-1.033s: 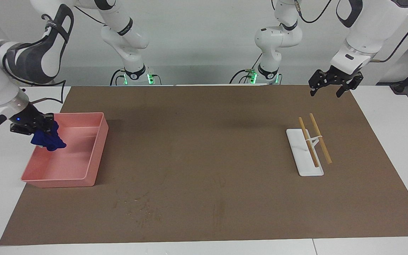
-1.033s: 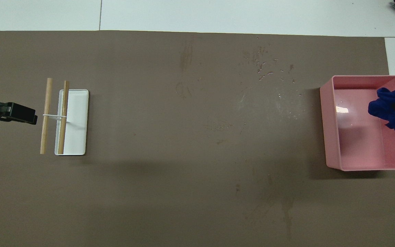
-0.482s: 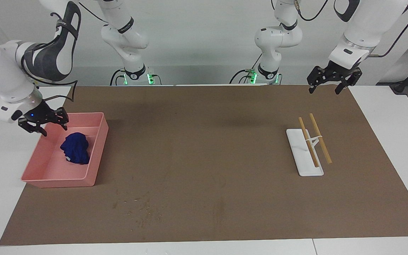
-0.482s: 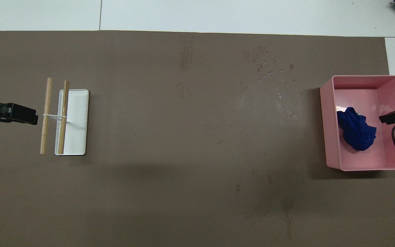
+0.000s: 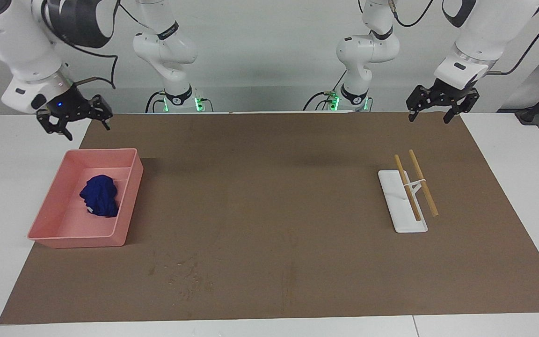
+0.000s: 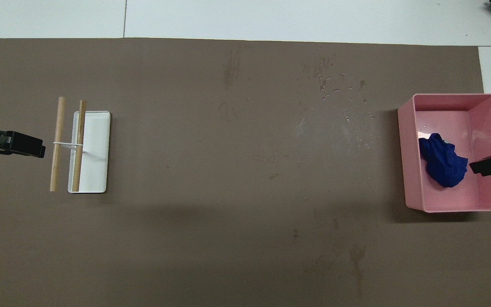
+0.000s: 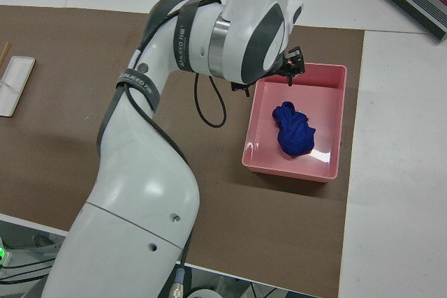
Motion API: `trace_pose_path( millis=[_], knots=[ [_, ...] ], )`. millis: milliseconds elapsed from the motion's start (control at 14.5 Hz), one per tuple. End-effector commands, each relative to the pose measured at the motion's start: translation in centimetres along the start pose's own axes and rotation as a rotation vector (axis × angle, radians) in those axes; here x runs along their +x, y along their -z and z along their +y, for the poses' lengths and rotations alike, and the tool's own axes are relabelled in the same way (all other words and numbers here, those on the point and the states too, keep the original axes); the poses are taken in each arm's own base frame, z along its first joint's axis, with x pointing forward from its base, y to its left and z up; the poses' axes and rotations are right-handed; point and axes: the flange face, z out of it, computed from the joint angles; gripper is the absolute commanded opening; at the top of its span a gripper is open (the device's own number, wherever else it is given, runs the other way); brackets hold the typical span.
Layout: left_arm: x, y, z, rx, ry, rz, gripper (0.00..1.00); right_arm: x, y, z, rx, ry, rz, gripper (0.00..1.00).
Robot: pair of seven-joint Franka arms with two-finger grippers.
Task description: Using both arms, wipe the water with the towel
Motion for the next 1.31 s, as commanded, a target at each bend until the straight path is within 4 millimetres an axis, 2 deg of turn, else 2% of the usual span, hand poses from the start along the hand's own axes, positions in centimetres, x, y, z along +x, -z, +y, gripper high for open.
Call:
trace_pose_path(
  millis=[0,207,482,551,688,826,895,964,1239],
  knots=[
    [-0.9,0.2,-0.1,0.005,-0.012,0.004,1.0,-1.7,0.8,-3.7,0.001,-0.058,-0.034,1.0],
    [-1.0,0.1,-0.2,0.004,-0.011,-0.007,1.0,-1.1,1.0,-3.7,-0.005,-0.052,-0.001,1.0],
    [-1.0,0.1,-0.1,0.004,-0.012,-0.007,1.0,-1.3,0.7,-3.0,-0.004,-0.07,0.005,1.0],
    [-1.0,0.1,-0.1,0.004,-0.012,-0.007,1.0,-0.3,0.9,-3.2,-0.023,-0.065,0.057,1.0],
    [-1.0,0.1,-0.1,0.004,-0.012,-0.01,1.0,0.4,0.1,-2.8,-0.022,-0.075,0.05,1.0],
    [-1.0,0.1,-0.1,0.004,-0.012,-0.007,1.0,1.9,1.5,-4.6,-0.041,-0.067,0.044,1.0],
    [-1.0,0.1,-0.1,0.004,-0.012,-0.007,1.0,2.8,1.5,-5.4,-0.039,-0.078,-0.001,1.0],
    [-1.0,0.1,-0.1,0.003,-0.012,-0.007,1.0,2.9,2.0,-4.9,-0.033,-0.124,-0.011,1.0],
    [-1.0,0.1,-0.1,0.004,-0.012,-0.009,1.0,2.2,1.6,-3.8,0.067,-0.169,0.001,1.0]
  ],
)
